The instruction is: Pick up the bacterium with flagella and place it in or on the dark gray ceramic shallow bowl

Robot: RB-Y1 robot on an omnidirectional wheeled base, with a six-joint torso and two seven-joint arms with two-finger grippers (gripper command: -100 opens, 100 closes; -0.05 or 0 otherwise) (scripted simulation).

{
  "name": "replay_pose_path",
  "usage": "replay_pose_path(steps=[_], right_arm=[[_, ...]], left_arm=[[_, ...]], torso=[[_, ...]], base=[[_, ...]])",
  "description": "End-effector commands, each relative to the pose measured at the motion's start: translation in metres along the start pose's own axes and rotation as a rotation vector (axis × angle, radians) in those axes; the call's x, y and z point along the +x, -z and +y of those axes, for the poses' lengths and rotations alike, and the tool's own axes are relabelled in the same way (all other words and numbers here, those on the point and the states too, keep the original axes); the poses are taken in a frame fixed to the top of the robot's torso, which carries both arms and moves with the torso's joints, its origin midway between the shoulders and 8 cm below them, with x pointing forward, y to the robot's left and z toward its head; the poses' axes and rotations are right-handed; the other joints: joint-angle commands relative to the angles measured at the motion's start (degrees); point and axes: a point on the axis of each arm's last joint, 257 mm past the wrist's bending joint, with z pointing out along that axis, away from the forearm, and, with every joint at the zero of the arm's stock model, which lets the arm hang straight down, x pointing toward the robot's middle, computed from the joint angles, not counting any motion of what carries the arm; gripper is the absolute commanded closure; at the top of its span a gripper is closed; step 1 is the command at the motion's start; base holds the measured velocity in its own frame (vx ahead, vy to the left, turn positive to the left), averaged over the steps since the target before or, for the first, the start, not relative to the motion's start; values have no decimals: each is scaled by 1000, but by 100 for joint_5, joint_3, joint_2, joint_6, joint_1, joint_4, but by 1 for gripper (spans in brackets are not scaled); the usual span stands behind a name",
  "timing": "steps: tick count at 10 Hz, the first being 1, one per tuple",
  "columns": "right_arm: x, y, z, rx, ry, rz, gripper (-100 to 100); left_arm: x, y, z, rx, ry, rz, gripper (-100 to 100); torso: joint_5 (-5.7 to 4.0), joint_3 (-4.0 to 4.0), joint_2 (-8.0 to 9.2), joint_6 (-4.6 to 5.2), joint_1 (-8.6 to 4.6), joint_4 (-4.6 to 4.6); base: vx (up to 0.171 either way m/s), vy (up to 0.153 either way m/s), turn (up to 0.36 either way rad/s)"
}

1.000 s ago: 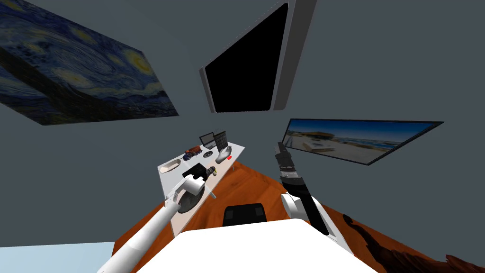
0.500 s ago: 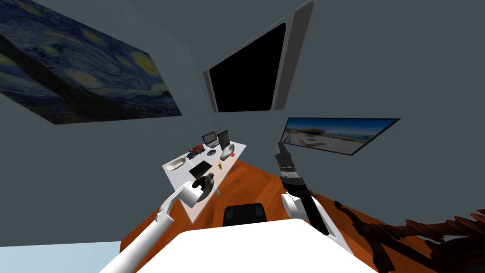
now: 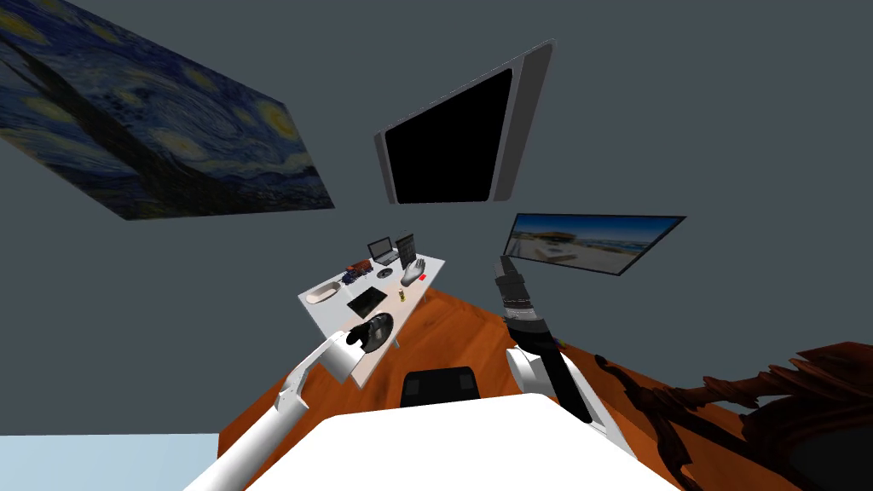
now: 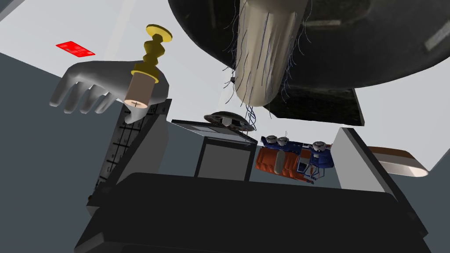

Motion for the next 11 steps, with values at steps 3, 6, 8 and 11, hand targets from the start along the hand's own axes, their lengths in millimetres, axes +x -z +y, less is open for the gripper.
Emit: replay_pose_path(steps=[3,6,8,11], right_arm=[[0,0,0,0,0,0,0],[0,0,0,0,0,0,0],[0,0,0,0,0,0,0],[0,0,0,0,0,0,0]], left_arm=[[0,0,0,0,0,0,-100],[-5,10,-6,6,-6,0,-100],[-9,21,-11,12,-13,1,-100],[-15,37,-19,21,-26,3,-100]], torso=[[-1,-3,-5,0,-4,-1],[-2,-6,-11,-2,-5,-2],[-2,-9,-15,0,-4,-3],[-1,-10,-18,0,-4,-4]], base=[[0,0,0],[14,-1,42],[25,7,40],[30,4,55]])
